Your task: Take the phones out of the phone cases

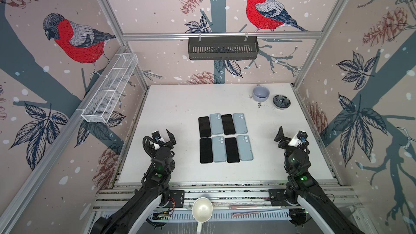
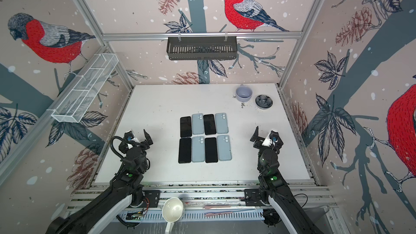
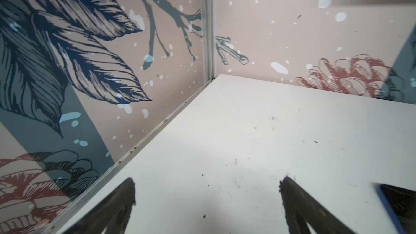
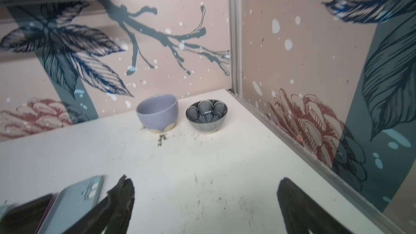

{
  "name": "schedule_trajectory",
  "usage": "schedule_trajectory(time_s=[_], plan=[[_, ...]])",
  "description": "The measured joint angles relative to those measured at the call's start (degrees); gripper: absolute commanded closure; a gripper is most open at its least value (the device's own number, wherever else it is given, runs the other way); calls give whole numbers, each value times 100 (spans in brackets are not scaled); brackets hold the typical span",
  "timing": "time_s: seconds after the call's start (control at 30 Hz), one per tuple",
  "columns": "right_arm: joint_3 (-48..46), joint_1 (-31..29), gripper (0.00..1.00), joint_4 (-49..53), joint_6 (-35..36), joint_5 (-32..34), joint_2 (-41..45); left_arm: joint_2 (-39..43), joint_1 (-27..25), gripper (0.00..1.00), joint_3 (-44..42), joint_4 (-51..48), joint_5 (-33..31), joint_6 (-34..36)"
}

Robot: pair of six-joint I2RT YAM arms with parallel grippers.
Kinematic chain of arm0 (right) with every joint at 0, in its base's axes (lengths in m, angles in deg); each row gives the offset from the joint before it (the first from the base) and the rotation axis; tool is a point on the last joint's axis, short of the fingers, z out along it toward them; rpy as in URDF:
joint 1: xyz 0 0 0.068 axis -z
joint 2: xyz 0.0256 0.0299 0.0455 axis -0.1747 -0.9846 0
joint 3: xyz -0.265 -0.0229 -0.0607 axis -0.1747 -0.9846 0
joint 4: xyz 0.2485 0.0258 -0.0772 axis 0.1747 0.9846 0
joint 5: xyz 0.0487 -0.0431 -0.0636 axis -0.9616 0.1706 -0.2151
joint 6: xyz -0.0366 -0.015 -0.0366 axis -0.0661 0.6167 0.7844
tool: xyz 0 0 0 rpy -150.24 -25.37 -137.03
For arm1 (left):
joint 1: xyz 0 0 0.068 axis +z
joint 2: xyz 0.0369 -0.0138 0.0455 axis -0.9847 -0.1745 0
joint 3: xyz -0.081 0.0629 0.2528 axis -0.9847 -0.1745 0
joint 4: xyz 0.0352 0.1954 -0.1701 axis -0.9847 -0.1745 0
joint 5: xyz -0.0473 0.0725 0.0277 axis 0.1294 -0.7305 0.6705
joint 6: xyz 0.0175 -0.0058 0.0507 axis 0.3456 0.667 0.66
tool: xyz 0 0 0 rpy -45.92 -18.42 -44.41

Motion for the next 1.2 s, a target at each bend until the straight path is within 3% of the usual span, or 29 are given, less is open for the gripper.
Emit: schedule_trajectory(time_s=[0.13, 0.43, 0.6, 0.77, 1.2], plan=[[-2, 461, 1, -1222, 136, -31, -1285, -1733, 199, 3, 31, 1207, 273, 39], [-7, 1115, 0, -4245, 407, -778, -4524, -4183, 678, 3, 490, 3803, 1209, 566], [212, 1204, 0, -4983, 402, -949, -5873, -4325, 1069, 3, 1040, 3615, 2090, 568], [1139, 1379, 0, -4376, 343, -1119, -6050, -4321, 1309, 3, 1252, 3217, 2758, 452], [1209, 1373, 0, -3790, 256, -1259, -6019, -4321, 1364, 3, 1285, 3014, 3220, 407]])
